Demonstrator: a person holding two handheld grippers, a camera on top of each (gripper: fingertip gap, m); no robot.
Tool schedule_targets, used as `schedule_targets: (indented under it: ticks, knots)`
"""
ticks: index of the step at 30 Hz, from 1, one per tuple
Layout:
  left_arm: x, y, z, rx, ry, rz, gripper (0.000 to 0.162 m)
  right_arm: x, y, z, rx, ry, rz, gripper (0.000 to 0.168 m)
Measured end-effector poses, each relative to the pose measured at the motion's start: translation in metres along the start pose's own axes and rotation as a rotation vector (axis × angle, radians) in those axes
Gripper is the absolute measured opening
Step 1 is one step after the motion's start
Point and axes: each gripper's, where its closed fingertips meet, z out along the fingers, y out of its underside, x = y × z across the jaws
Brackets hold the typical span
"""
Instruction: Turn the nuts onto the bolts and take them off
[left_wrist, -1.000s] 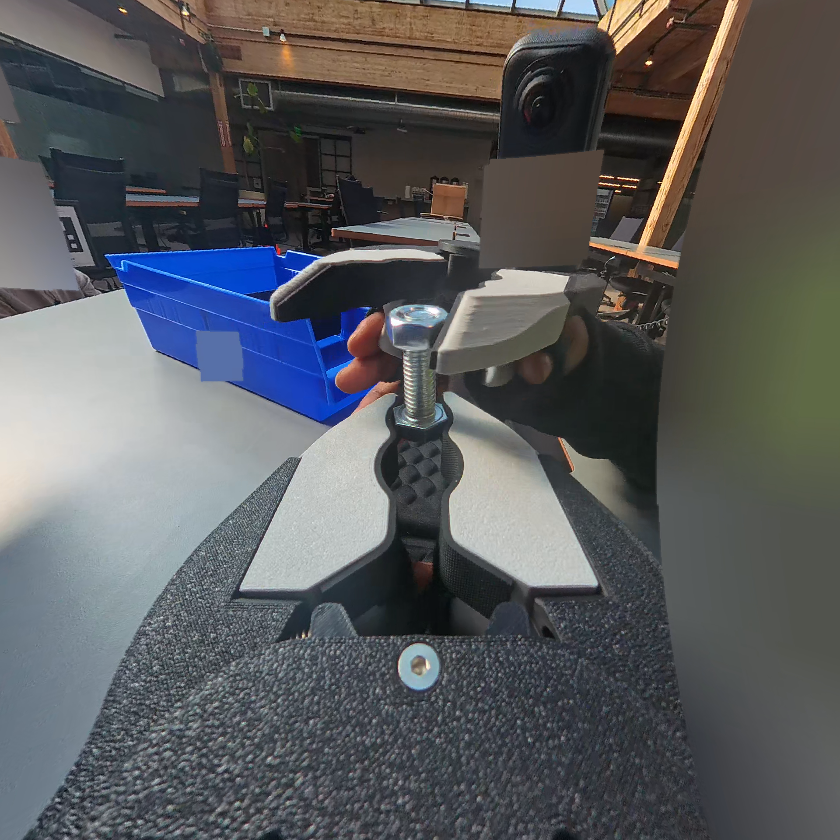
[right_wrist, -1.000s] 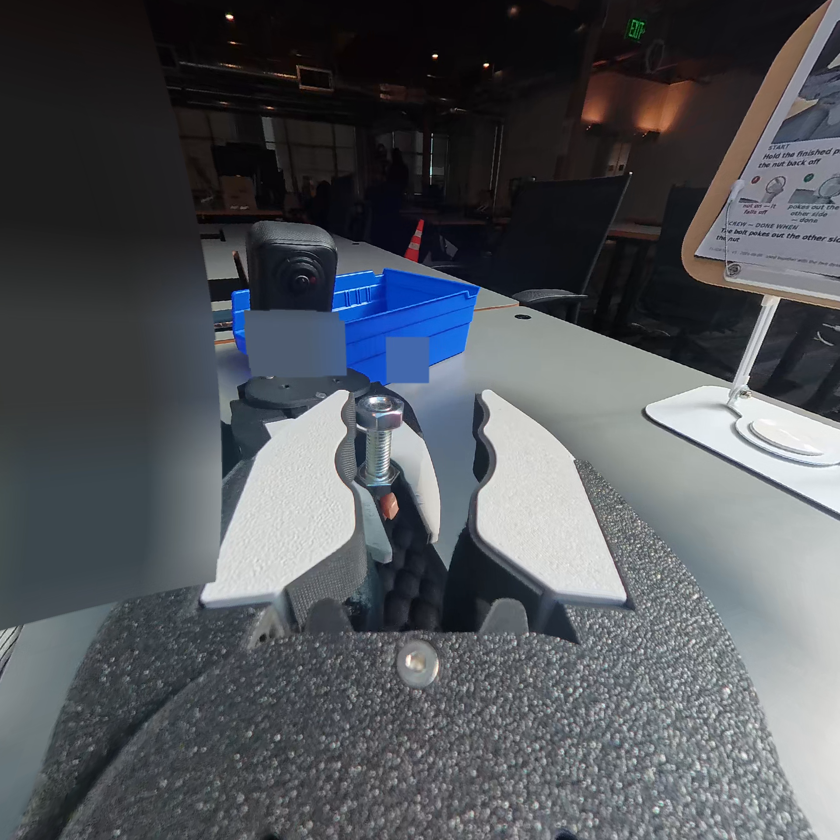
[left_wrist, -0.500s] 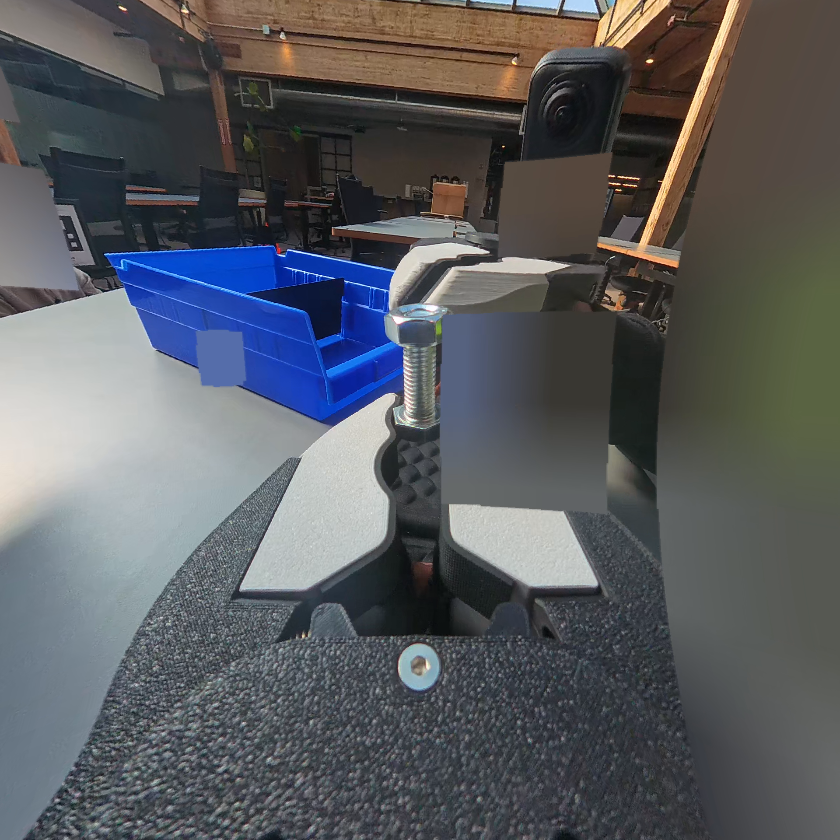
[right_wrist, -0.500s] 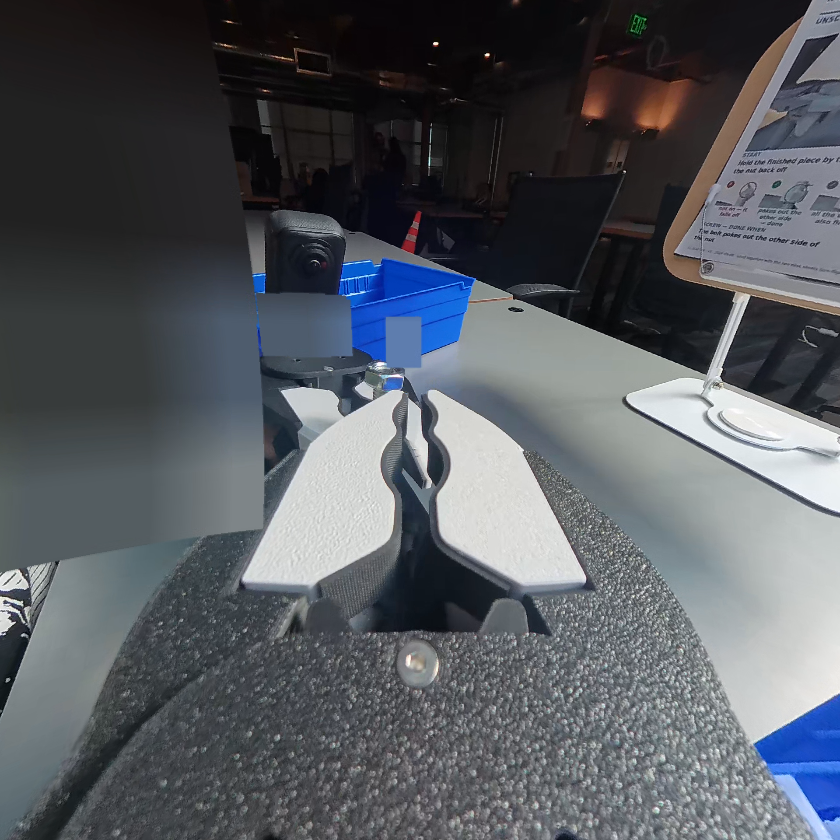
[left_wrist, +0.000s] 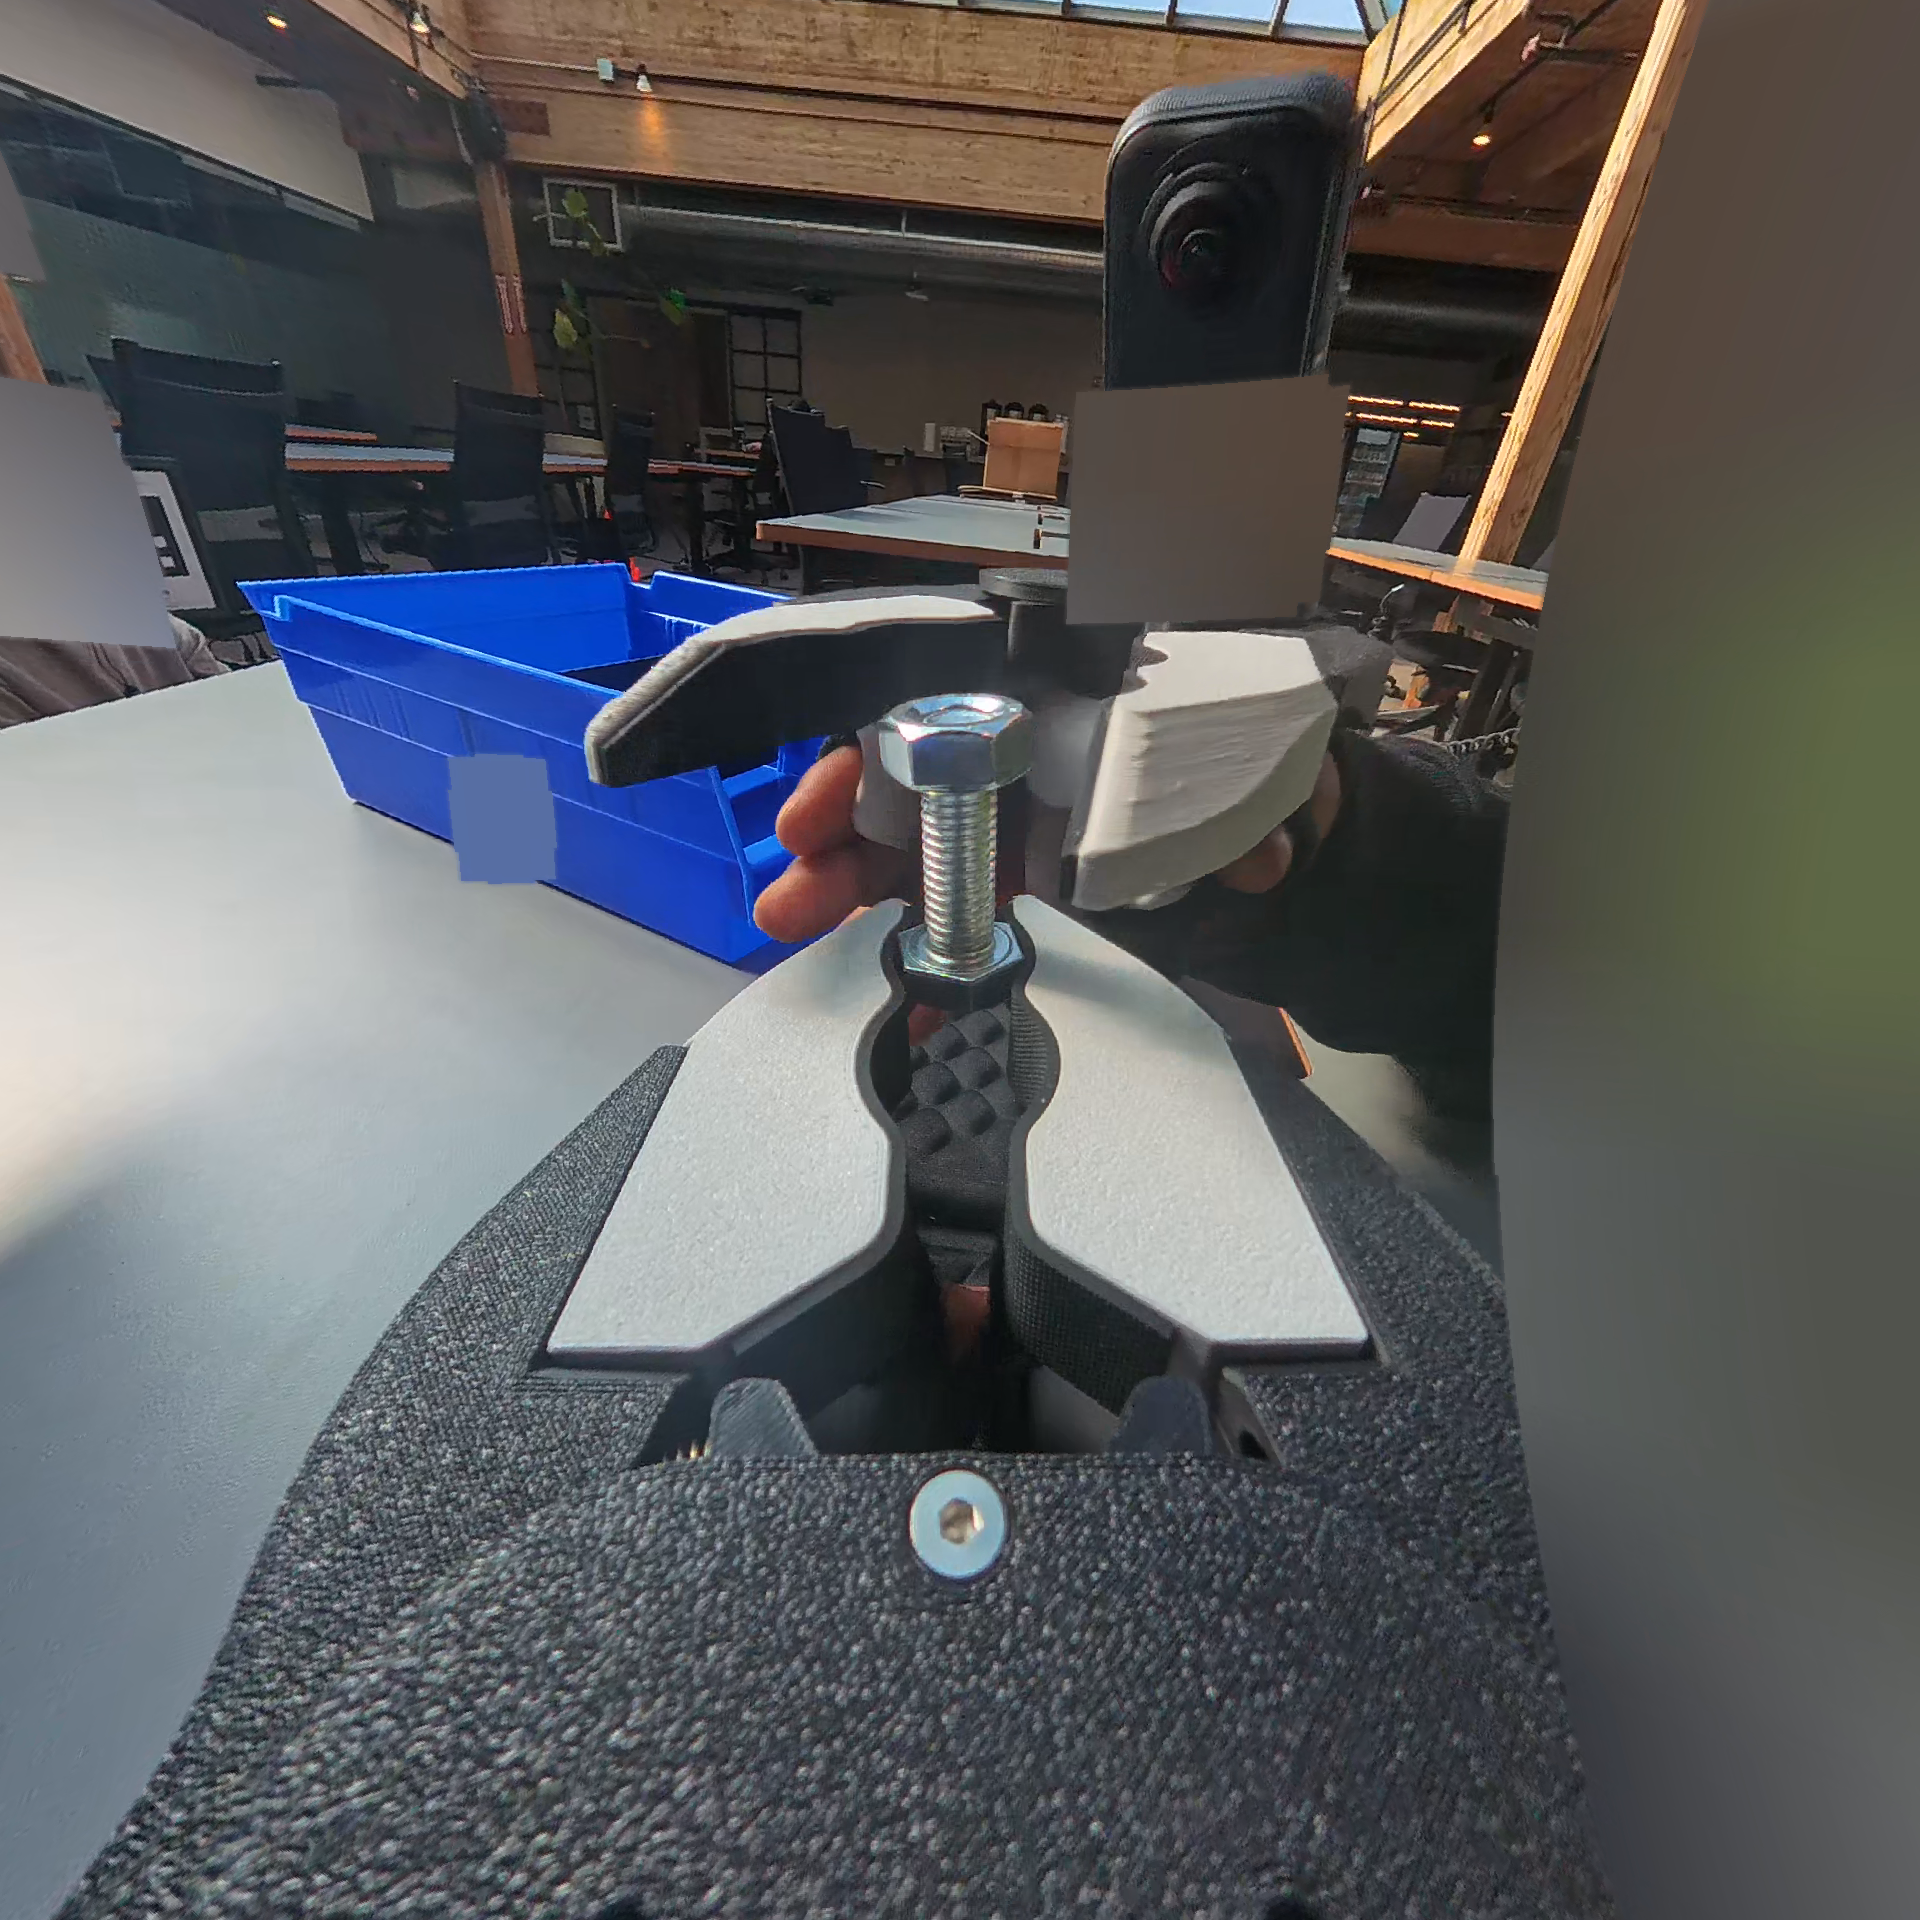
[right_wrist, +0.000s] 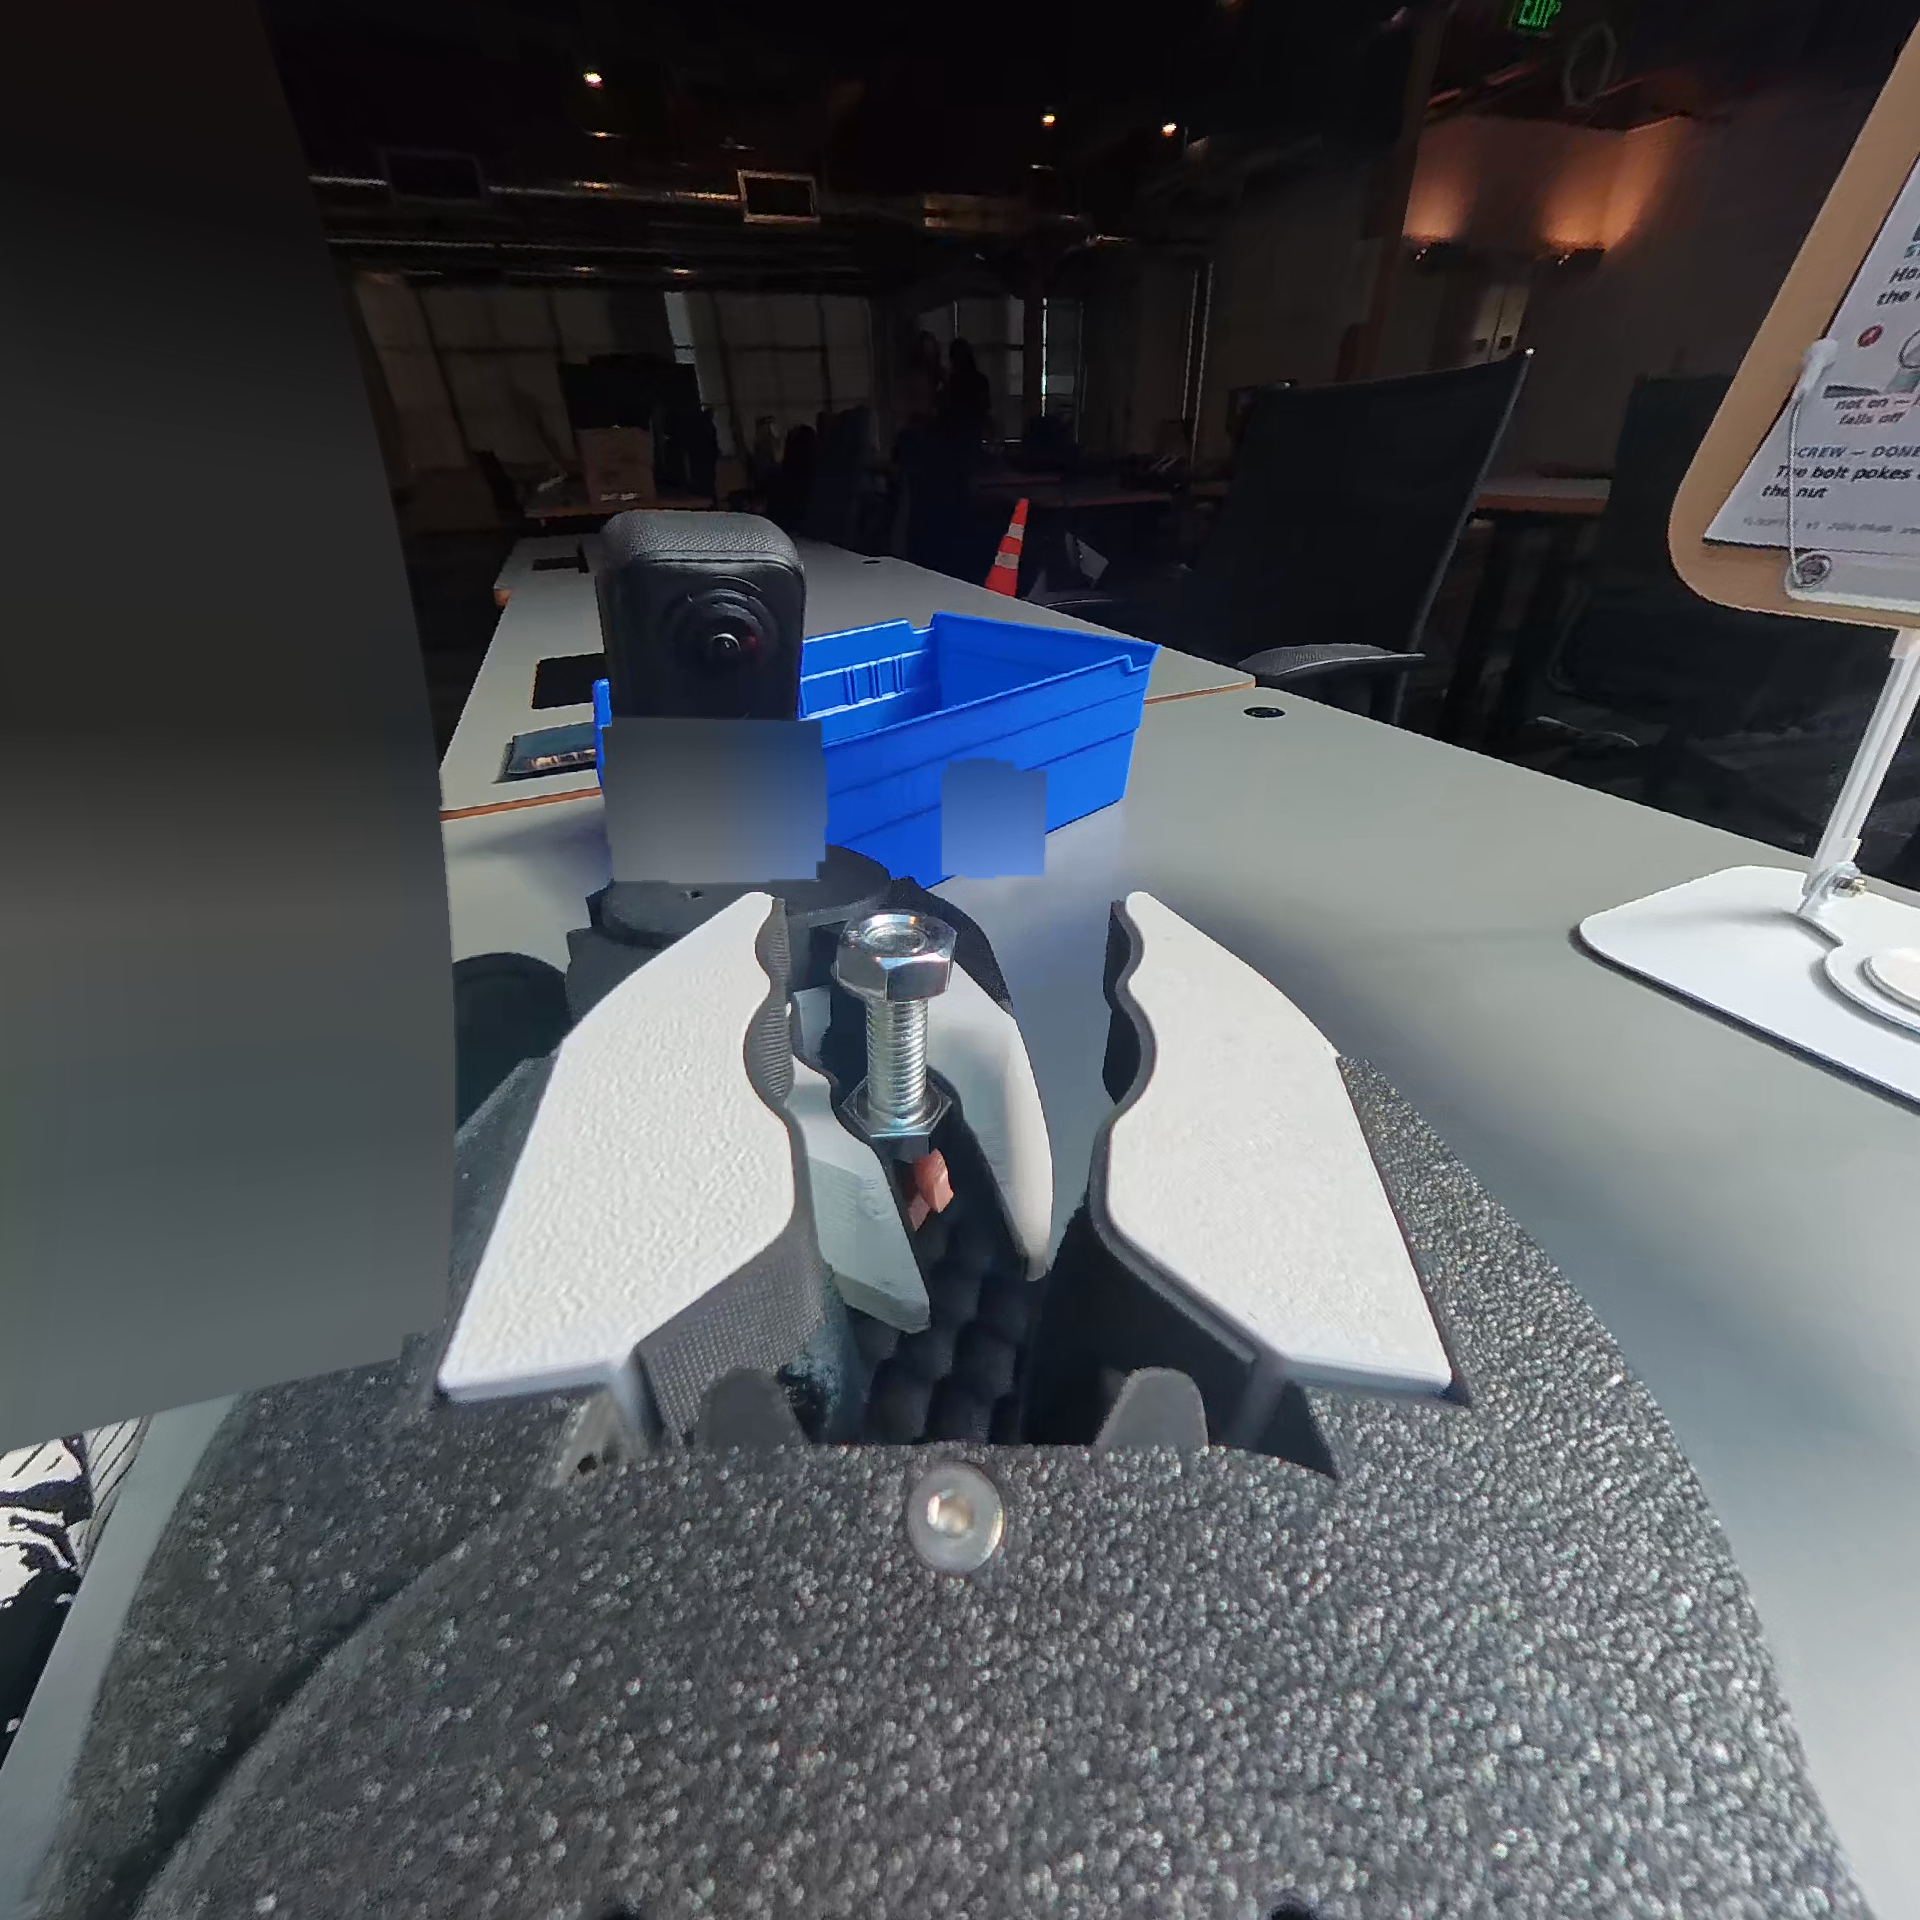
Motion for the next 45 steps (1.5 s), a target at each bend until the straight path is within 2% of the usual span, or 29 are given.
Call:
schedule_targets:
  ticks: [4,7,17,28,33,35,40,45]
  knots:
    - [0.0,0.0,0.0,-0.001,0.0,0.0,0.014,-0.001,-0.001,0.007,0.007,-0.007,0.011,0.054]
    - [0.0,0.0,0.0,0.0,0.0,0.0,0.014,-0.001,-0.002,0.002,0.009,-0.003,-0.011,0.035]
    - [0.0,0.0,0.0,-0.003,-0.002,0.0,0.013,-0.006,-0.004,-0.022,0.003,-0.003,-0.043,0.019]
    - [-0.001,0.0,0.0,0.0,-0.004,0.0,0.014,-0.005,-0.003,-0.031,-0.031,-0.001,-0.059,0.016]
    - [0.0,0.001,0.001,-0.008,-0.001,0.004,0.014,0.002,-0.005,-0.036,-0.015,0.024,-0.05,0.006]
    - [0.0,0.0,0.0,-0.003,-0.002,0.0,0.014,0.002,-0.005,-0.036,-0.015,0.023,-0.052,0.01]
    - [0.0,0.0,0.0,-0.005,-0.001,0.002,0.014,0.0,-0.007,-0.026,-0.002,0.023,-0.037,0.05]
    - [0.0,0.0,0.0,-0.005,0.0,0.003,0.014,0.003,-0.004,-0.009,-0.004,0.028,-0.028,0.055]
